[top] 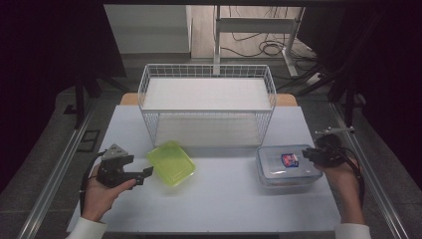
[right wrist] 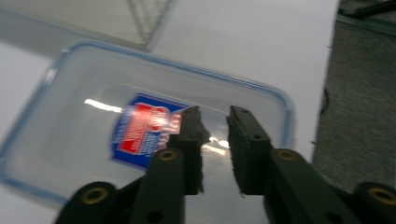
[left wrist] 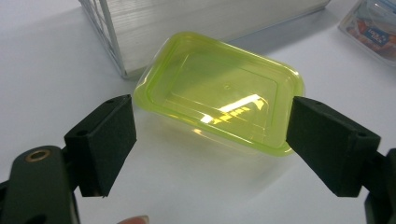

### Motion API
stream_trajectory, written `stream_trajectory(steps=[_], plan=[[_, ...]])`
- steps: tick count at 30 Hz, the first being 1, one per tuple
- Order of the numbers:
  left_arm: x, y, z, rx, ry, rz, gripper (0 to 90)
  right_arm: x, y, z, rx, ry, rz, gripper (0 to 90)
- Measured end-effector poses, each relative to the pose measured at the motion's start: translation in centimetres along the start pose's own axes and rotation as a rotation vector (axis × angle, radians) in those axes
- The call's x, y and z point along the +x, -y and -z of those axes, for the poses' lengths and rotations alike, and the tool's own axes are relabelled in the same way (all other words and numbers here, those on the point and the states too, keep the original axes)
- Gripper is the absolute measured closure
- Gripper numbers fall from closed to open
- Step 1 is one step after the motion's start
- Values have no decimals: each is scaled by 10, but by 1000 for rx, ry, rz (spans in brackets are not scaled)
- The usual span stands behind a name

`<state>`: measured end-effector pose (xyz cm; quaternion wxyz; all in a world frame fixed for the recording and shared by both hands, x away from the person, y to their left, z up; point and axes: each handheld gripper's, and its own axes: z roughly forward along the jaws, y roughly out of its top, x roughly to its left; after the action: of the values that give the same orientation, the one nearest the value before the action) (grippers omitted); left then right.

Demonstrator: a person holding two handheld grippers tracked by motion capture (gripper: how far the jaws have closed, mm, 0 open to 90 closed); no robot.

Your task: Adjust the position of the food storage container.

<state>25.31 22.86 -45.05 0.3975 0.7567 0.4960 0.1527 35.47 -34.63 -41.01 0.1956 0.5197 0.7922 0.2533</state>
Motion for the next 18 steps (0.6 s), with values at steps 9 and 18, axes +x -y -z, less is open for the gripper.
stream_trajectory(steps=[9,18], plan=[[1,2,-3,11,-6,4,156,-26,1,-9,34,94,-28,889],[0,4,-5,20,-10,3,156,-46,7,-16,58,136,-53,890]])
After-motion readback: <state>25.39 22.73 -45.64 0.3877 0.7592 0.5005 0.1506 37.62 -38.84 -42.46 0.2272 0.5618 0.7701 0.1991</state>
